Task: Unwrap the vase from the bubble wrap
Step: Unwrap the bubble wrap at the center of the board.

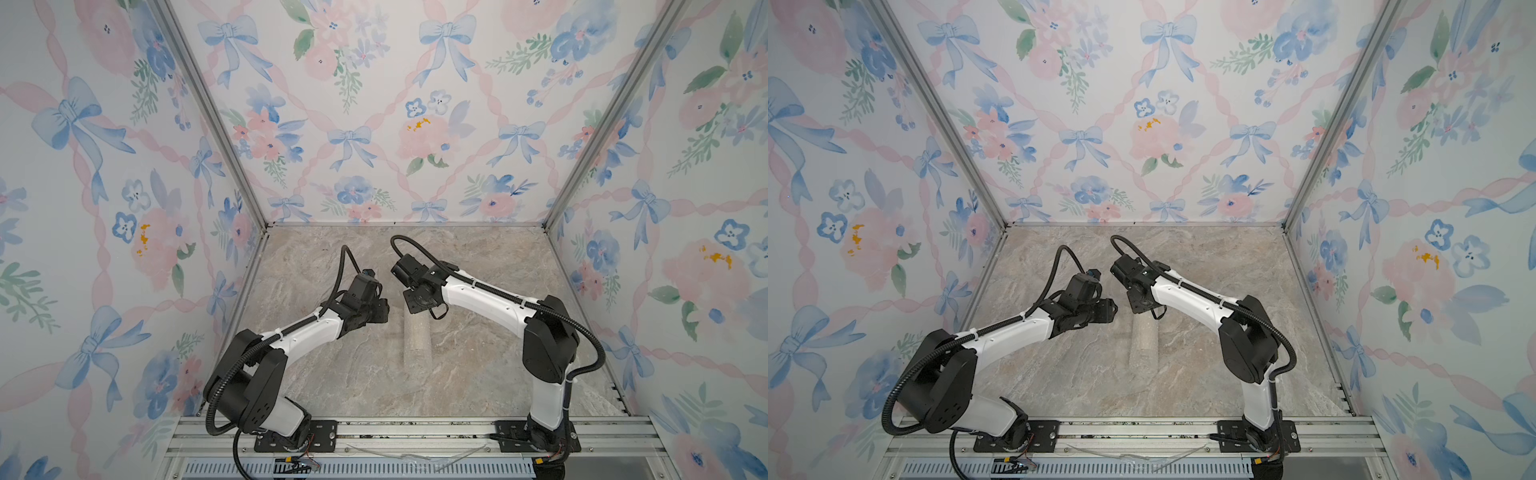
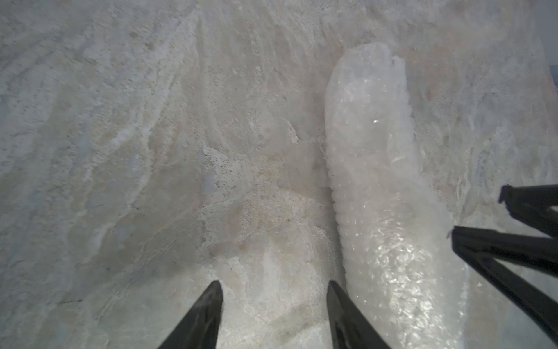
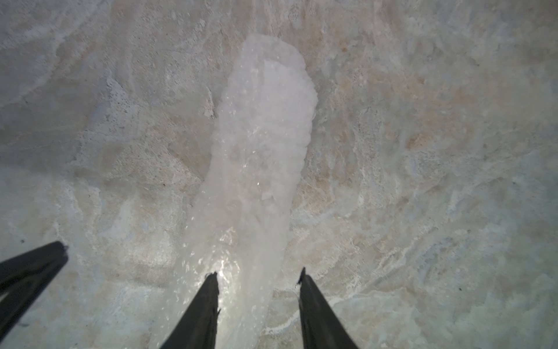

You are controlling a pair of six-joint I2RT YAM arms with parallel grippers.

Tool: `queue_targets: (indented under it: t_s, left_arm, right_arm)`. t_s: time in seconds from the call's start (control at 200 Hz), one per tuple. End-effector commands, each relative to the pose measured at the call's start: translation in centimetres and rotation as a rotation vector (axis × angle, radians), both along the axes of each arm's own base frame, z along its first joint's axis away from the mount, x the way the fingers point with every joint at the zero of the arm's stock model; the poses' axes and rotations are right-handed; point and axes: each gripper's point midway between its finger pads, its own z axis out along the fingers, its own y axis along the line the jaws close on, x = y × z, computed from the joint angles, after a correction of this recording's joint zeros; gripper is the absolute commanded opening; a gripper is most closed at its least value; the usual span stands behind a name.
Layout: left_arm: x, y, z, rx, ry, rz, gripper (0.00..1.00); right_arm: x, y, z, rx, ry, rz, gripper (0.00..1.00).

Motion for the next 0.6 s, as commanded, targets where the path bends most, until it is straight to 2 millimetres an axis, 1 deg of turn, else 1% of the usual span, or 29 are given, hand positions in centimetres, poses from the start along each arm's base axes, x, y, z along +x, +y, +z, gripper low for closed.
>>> queue_targets:
  t_s: [0.0, 0.11, 0.205, 0.305, 0.365, 0.415, 0.455, 0.545, 0.595]
  left_arm:
    - [-0.1, -1.7, 0.1, -0.064, 0.027, -0.020, 0.58]
    - [-0.3, -2.4, 0.0, -0.075, 0.034, -0.037, 0.58]
    - [-0.5, -3.1, 0.0, -0.097, 0.042, -0.052, 0.58]
    - [-0.5, -3.6, 0.1, -0.121, 0.049, -0.057, 0.58]
    - [-0.6, -4.0, 0.2, -0.135, 0.051, -0.062, 0.58]
    - [-0.7, -4.4, 0.5, -0.145, 0.050, -0.071, 0.58]
    - [-0.7, -4.8, 0.8, -0.153, 0.045, -0.088, 0.59]
    - [-0.8, -5.8, 1.4, -0.165, 0.038, -0.120, 0.59]
    - [-0.7, -6.4, 1.5, -0.172, 0.041, -0.138, 0.59]
  right_arm:
    - [-0.2, -0.8, -0.9, -0.053, 0.032, -0.015, 0.40]
    - [0.0, -1.1, -1.2, -0.058, 0.045, -0.018, 0.37]
    - [0.3, -1.7, -1.5, -0.063, 0.068, -0.034, 0.32]
    - [0.1, -2.2, -1.8, -0.074, 0.080, -0.041, 0.31]
    - [0.0, -2.5, -1.9, -0.073, 0.082, -0.046, 0.27]
    - [-0.2, -2.8, -2.1, -0.074, 0.085, -0.055, 0.22]
    - [-0.2, -2.9, -2.1, -0.068, 0.085, -0.057, 0.20]
    - [-0.4, -2.9, -2.4, -0.050, 0.098, -0.064, 0.20]
    - [-0.6, -3.0, -2.7, -0.045, 0.113, -0.070, 0.21]
